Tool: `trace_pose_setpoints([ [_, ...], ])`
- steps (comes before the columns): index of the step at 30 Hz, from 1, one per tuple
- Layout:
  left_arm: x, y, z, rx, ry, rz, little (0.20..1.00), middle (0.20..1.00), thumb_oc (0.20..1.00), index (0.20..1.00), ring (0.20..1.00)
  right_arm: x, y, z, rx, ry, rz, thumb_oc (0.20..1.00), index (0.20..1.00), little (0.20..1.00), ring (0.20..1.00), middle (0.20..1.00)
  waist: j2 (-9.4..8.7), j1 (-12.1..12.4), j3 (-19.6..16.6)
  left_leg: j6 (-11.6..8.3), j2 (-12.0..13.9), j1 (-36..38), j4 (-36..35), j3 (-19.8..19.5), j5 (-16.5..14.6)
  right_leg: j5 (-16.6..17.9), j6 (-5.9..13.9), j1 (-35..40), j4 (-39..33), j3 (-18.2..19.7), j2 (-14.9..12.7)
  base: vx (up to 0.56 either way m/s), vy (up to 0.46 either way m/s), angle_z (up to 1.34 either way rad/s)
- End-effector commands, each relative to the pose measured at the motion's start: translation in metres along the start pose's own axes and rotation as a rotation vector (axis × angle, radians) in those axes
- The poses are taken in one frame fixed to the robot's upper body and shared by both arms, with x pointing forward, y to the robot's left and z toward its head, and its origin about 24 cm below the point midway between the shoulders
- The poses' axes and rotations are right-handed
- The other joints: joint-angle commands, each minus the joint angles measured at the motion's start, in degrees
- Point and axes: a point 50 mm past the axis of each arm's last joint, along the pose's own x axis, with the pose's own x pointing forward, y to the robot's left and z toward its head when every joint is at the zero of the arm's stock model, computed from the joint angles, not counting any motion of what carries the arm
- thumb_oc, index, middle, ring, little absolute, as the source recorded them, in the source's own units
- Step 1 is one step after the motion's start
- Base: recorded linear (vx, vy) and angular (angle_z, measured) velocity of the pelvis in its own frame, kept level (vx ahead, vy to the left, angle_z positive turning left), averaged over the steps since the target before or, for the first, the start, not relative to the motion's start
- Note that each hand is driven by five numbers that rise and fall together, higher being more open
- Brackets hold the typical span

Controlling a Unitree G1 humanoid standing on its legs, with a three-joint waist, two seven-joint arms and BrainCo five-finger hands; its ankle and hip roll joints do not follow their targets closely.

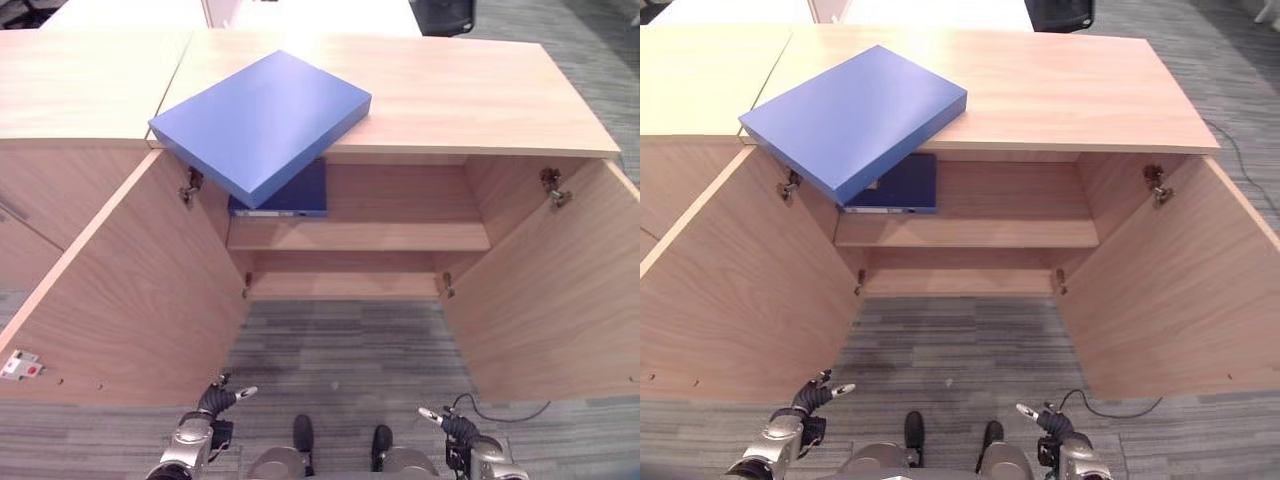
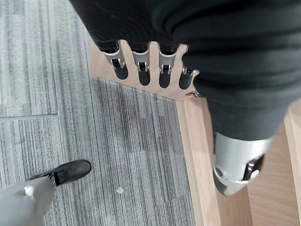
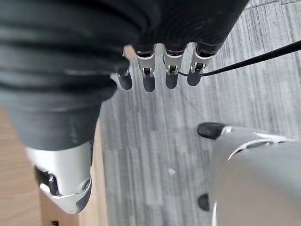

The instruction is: Put the empty folder in the office cabinet

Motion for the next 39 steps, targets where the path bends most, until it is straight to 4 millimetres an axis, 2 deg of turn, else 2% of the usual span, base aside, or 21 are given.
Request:
trace_pose_setpoints([
  [1, 0.001, 0.001, 0.006, 0.005, -0.03, -0.003, 1.0, 1.0, 1.0, 1.0, 1.0, -0.001, -0.004, 0.0, -0.033, -0.021, -0.008, 1.0, 1.0, 1.0, 1.0, 1.0, 1.59, -0.17, 1.58, -5.29, 1.4, -1.28, 1.44, -0.19, -1.8, -2.54, 1.55, 4.62, 5.1, -4.83, -2.28, 0.09, 0.003, 0.02],
  [5, 0.002, -0.002, 0.008, 0.021, -0.035, -0.017, 1.0, 1.0, 1.0, 1.0, 1.0, -0.003, -0.007, -0.004, -0.01, -0.014, -0.02, 1.0, 1.0, 1.0, 1.0, 1.0, 1.48, -1.11, 1.11, -6.52, 1.6, -0.52, 1.59, -0.51, -2.7, -3.09, 0.21, 4.52, -2.09, -7.64, -2.84, 0.12, -0.032, 0.13],
  [7, 0.003, -0.002, 0.012, 0.028, -0.049, -0.016, 1.0, 1.0, 1.0, 1.0, 1.0, -0.003, -0.005, -0.004, -0.002, -0.019, -0.015, 1.0, 1.0, 1.0, 1.0, 1.0, 0.94, -2.12, 1.16, -7.23, 1.86, 0.46, 1.21, -0.76, -2.94, -0.66, 0.63, 2.8, -6.83, -6.86, -2.95, 0.11, -0.094, 0.28],
  [10, 0.003, -0.001, 0.013, 0.033, -0.053, -0.014, 1.0, 1.0, 1.0, 1.0, 1.0, -0.003, -0.004, -0.004, -0.007, -0.021, -0.008, 1.0, 1.0, 1.0, 1.0, 1.0, 0.66, -2.36, 1.46, -7.56, 2.07, 1.11, 1.01, -1.02, -3.22, 0.87, 1.07, 2.58, -9.78, -5.93, -3.23, 0.06, -0.07, 0.29],
  [12, 0.004, -0.001, 0.018, 0.031, -0.069, -0.011, 1.0, 1.0, 1.0, 1.0, 1.0, -0.002, -0.002, -0.002, -0.009, -0.025, -0.003, 1.0, 1.0, 1.0, 1.0, 1.0, 0.36, -2.92, 2.04, -7.98, 2.33, 1.49, 1.08, -1.54, -3.49, 3.11, 1.81, 1.46, -12.37, -2.9, -4.18, 0.05, -0.09, 0.15],
  [17, 0.004, 0.0, 0.022, 0.022, -0.089, -0.001, 1.0, 1.0, 1.0, 1.0, 1.0, -0.002, -0.003, 0.0, -0.011, -0.03, -0.005, 1.0, 1.0, 1.0, 1.0, 1.0, 0.03, -3.19, 2.33, -8.27, 2.03, 2.16, 0.87, -1.93, -4.03, 6.12, 2.85, 0.29, -16.29, 0.06, -4.93, 0.05, -0.107, -0.07],
  [20, 0.003, 0.001, 0.017, -0.009, -0.074, 0.014, 1.0, 1.0, 1.0, 1.0, 1.0, -0.001, -0.007, 0.004, -0.038, -0.027, -0.011, 1.0, 1.0, 1.0, 1.0, 1.0, 0.67, -3.21, 2.7, -7.77, 1.72, 3.7, 1.34, -4.84, -5.57, 7.73, 3.11, -4.34, -17.2, 3.21, -3.96, 0.15, -0.139, -0.22],
  [22, 0.001, 0.001, 0.009, -0.006, -0.057, 0.011, 1.0, 1.0, 1.0, 1.0, 1.0, -0.003, -0.012, -0.005, -0.041, -0.001, -0.019, 1.0, 1.0, 1.0, 1.0, 1.0, 0.36, -3.43, 2.37, -7.79, 1.1, 5.56, 2.24, -5.78, -7.47, 8.23, 2.8, -2.87, -17.81, 4.25, -4.15, 0.26, -0.155, -0.16],
  [23, 0.001, 0.001, 0.009, -0.006, -0.057, 0.011, 1.0, 1.0, 1.0, 1.0, 1.0, -0.003, -0.012, -0.005, -0.041, -0.001, -0.019, 1.0, 1.0, 1.0, 1.0, 1.0, 0.4, -3.44, 2.43, -7.79, 1.13, 5.67, 2.23, -5.79, -7.5, 8.21, 2.81, -2.76, -17.82, 4.22, -4.12, 0.27, -0.165, 0.1],
  [26, -0.001, -0.002, 0.005, -0.039, -0.046, 0.011, 1.0, 1.0, 1.0, 1.0, 1.0, -0.007, -0.025, -0.02, -0.023, 0.038, -0.052, 1.0, 1.0, 1.0, 1.0, 1.0, 1.9, -5.26, 1.24, -9.57, 4.33, 7.77, 1.73, -8.56, -7.98, 6.25, 1.63, -2.3, -15.91, 6.29, -2.29, 0.27, -0.235, 0.2],
  [27, -0.001, -0.002, 0.005, -0.039, -0.045, 0.01, 1.0, 1.0, 1.0, 1.0, 1.0, -0.007, -0.025, -0.02, -0.023, 0.038, -0.053, 1.0, 1.0, 1.0, 1.0, 1.0, 1.97, -5.3, 1.23, -9.61, 4.4, 7.78, 1.73, -8.6, -8.02, 6.19, 1.6, -2.29, -15.86, 6.23, -2.23, 0.2, -0.231, 0.34],
  [30, 0.0, -0.008, 0.012, -0.041, -0.073, -0.01, 1.0, 1.0, 1.0, 1.0, 1.0, -0.009, -0.034, -0.023, -0.011, 0.047, -0.079, 1.0, 1.0, 1.0, 1.0, 1.0, 2.83, -6.13, 1.03, -10.94, 6.51, 7.1, 3.59, -10.1, -7.78, 4.0, 0.25, -1.75, -14.63, 6.46, -1.16, 0.15, -0.233, 0.33],
  [31, 0.002, -0.01, 0.017, -0.038, -0.088, -0.02, 1.0, 1.0, 1.0, 1.0, 1.0, -0.01, -0.039, -0.023, -0.003, 0.046, -0.095, 1.0, 1.0, 1.0, 1.0, 1.0, 3.31, -6.35, 1.04, -12.17, 7.77, 6.08, 5.16, -10.45, -6.27, 2.63, -0.66, -0.62, -14.83, 5.45, -0.51, 0.11, -0.208, 0.53],
  [32, 0.002, -0.01, 0.017, -0.038, -0.088, -0.02, 1.0, 1.0, 1.0, 1.0, 1.0, -0.01, -0.039, -0.023, -0.003, 0.046, -0.095, 1.0, 1.0, 1.0, 1.0, 1.0, 3.34, -6.44, 1.05, -12.21, 7.81, 6.04, 5.18, -10.56, -6.26, 2.62, -0.69, -0.57, -14.86, 5.34, -0.5, 0.13, -0.258, 0.6],
  [33, 0.003, -0.014, 0.023, -0.042, -0.105, -0.031, 1.0, 1.0, 1.0, 1.0, 1.0, -0.011, -0.044, -0.022, 0.008, 0.042, -0.111, 1.0, 1.0, 1.0, 1.0, 1.0, 3.64, -6.77, 1.03, -13.32, 8.75, 4.74, 7.25, -10.33, -4.15, 1.41, -1.5, 1.2, -15.5, 3.97, 0.13, 0.05, -0.107, 0.4],
  [34, 0.003, -0.014, 0.023, -0.042, -0.105, -0.031, 1.0, 1.0, 1.0, 1.0, 1.0, -0.011, -0.044, -0.022, 0.008, 0.042, -0.112, 1.0, 1.0, 1.0, 1.0, 1.0, 3.67, -6.9, 1.07, -13.36, 8.79, 4.7, 7.33, -10.47, -4.18, 1.41, -1.52, 1.32, -15.57, 3.81, 0.15, 0.09, -0.226, 0.37],
  [35, 0.003, -0.017, 0.028, -0.045, -0.12, -0.042, 1.0, 1.0, 1.0, 1.0, 1.0, -0.011, -0.047, -0.019, 0.014, 0.035, -0.123, 1.0, 1.0, 1.0, 1.0, 1.0, 3.36, -6.68, 1.66, -14.66, 8.63, 1.71, 14.2, -11.15, -0.41, 0.8, -2.46, 3.29, -16.53, 2.89, 0.7, 0.04, -0.124, 0.32],
  [36, 0.003, -0.017, 0.028, -0.045, -0.12, -0.042, 1.0, 1.0, 1.0, 1.0, 1.0, -0.01, -0.047, -0.019, 0.014, 0.035, -0.123, 1.0, 1.0, 1.0, 1.0, 1.0, 3.37, -6.83, 1.67, -14.68, 8.63, 1.49, 14.51, -11.34, -0.53, 0.82, -2.47, 3.33, -16.58, 2.73, 0.69, 0.05, -0.199, 0.41],
  [37, 0.004, -0.018, 0.03, -0.051, -0.126, -0.043, 1.0, 1.0, 1.0, 1.0, 1.0, -0.01, -0.049, -0.016, 0.015, 0.024, -0.126, 1.0, 1.0, 1.0, 1.0, 1.0, 2.68, -6.5, 2.4, -14.89, 7.97, -1.03, 19.46, -11.87, 1.07, 0.42, -3.22, 4.44, -17.02, 2.46, 0.72, 0.03, -0.177, 0.39],
  [38, 0.005, -0.019, 0.033, -0.054, -0.131, -0.042, 1.0, 1.0, 1.0, 1.0, 1.0, -0.009, -0.05, -0.011, 0.014, 0.014, -0.134, 1.0, 1.0, 1.0, 1.0, 1.0, 1.52, -6.03, 3.41, -14.47, 8.3, -3.84, 24.54, -11.3, 2.48, -0.52, -3.95, 6.33, -17.88, 2.19, 0.56, 0.06, -0.206, 0.36],
  [39, 0.005, -0.02, 0.033, -0.052, -0.129, -0.045, 1.0, 1.0, 1.0, 1.0, 1.0, -0.009, -0.052, -0.01, 0.014, 0.014, -0.14, 1.0, 1.0, 1.0, 1.0, 1.0, 1.24, -5.83, 3.82, -14.19, 9.27, -5.19, 25.0, -10.35, 3.02, -0.9, -3.97, 7.35, -18.48, 1.96, 0.47, 0.05, -0.128, 0.26],
])
